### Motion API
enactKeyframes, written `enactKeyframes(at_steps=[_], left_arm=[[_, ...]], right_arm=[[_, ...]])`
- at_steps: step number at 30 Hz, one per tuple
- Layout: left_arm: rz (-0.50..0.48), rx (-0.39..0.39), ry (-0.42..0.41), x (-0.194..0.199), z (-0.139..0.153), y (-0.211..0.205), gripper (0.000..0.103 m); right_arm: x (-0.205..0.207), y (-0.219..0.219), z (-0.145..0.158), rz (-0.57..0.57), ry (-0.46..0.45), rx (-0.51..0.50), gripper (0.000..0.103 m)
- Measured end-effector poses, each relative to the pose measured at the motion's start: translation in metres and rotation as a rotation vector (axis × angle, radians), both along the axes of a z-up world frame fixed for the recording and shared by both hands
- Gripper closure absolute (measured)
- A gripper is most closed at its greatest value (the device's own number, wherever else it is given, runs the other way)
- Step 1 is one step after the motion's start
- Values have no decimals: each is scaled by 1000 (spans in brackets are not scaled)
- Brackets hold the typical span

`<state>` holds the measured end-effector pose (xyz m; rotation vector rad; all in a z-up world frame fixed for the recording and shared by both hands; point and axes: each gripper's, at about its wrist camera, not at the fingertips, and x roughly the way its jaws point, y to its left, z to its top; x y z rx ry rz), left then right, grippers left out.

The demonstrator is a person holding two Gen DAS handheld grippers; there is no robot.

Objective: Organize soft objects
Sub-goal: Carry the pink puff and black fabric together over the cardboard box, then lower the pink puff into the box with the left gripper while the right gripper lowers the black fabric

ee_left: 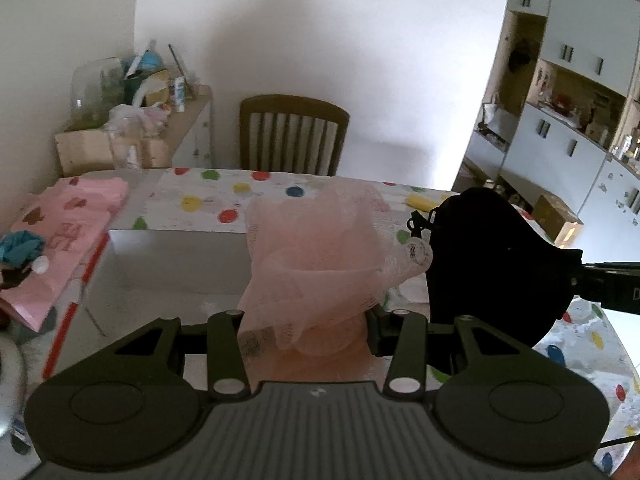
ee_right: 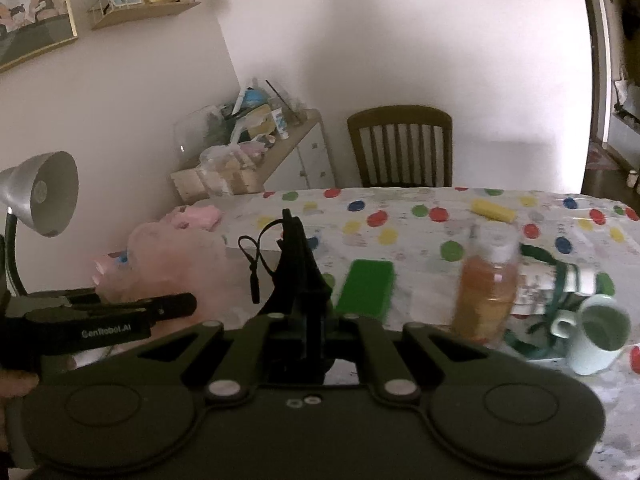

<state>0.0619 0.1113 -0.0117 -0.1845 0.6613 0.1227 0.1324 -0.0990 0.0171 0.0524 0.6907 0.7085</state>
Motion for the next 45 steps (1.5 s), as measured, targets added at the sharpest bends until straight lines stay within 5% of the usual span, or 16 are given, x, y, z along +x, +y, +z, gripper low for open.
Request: enactKeyframes(at_steps=[16, 23, 37, 45], left_arm=[[90, 73, 58, 0, -18, 98, 59], [56, 101, 128, 17, -40, 126, 59], [-56, 189, 267, 51, -91, 124, 59], [-92, 170, 333, 57, -109, 122, 59]], right_arm=[[5, 109, -18, 44, 14, -72, 98], [17, 148, -38, 49, 42, -141, 98], [32, 187, -83, 83, 95, -255, 98], [35, 191, -94, 94, 104, -289, 97]])
